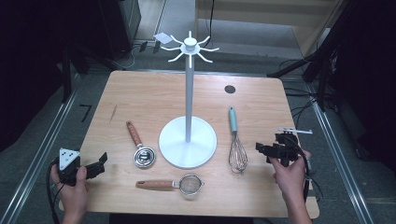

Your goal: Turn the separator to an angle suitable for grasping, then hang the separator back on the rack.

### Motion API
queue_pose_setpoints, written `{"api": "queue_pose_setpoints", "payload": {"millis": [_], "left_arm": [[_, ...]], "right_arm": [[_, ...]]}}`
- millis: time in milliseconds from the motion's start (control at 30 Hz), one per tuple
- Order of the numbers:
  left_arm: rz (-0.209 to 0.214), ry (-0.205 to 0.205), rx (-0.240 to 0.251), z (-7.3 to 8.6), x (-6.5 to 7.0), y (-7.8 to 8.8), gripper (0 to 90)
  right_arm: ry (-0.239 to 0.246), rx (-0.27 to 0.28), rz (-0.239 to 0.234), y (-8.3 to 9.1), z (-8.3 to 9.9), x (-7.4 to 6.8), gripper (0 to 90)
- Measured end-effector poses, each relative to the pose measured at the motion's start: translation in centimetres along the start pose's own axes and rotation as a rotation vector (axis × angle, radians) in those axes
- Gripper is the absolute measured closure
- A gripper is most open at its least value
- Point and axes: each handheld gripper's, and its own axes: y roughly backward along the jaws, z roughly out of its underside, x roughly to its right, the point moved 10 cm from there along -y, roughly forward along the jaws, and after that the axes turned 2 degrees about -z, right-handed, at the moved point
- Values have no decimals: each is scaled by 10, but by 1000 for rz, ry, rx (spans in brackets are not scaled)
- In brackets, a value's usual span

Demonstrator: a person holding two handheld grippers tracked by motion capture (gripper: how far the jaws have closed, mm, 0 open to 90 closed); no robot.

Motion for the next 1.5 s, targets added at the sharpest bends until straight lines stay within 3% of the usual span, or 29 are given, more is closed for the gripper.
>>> {"api": "queue_pose_setpoints", "payload": {"millis": [33,67,333,433,500,600,633,667,733,833,933,1100,1433,1500], "left_arm": [[0,-1,-2,0,0,0,0],[0,-2,-3,0,0,0,0],[2,2,1,0,0,0,0],[1,2,1,0,0,0,0],[2,4,2,0,0,0,0],[2,3,1,0,0,0,0],[2,3,1,0,0,0,0],[2,3,1,0,0,0,0],[4,6,1,0,0,0,0],[5,7,2,0,0,0,0],[7,8,3,0,0,0,0],[6,8,-2,0,0,0,0],[9,12,0,0,0,-1,0],[10,14,0,0,-1,-1,0]], "right_arm": [[6,-7,9,-1,-1,-1,273],[47,-33,41,-4,-3,-5,240],[98,-73,56,-17,-15,-17,207],[101,-73,99,-20,-22,-20,327],[112,-68,78,-23,-27,-25,352],[128,-60,91,-28,-33,-28,397],[103,-72,95,-30,-35,-30,416],[103,-116,74,-33,-34,-32,491],[108,-132,66,-35,-34,-33,481],[154,-153,95,-42,-36,-38,391],[145,-172,106,-47,-38,-42,373],[124,-199,98,-56,-41,-48,396],[150,-220,93,-73,-50,-65,431],[150,-223,101,-77,-51,-66,520]]}}
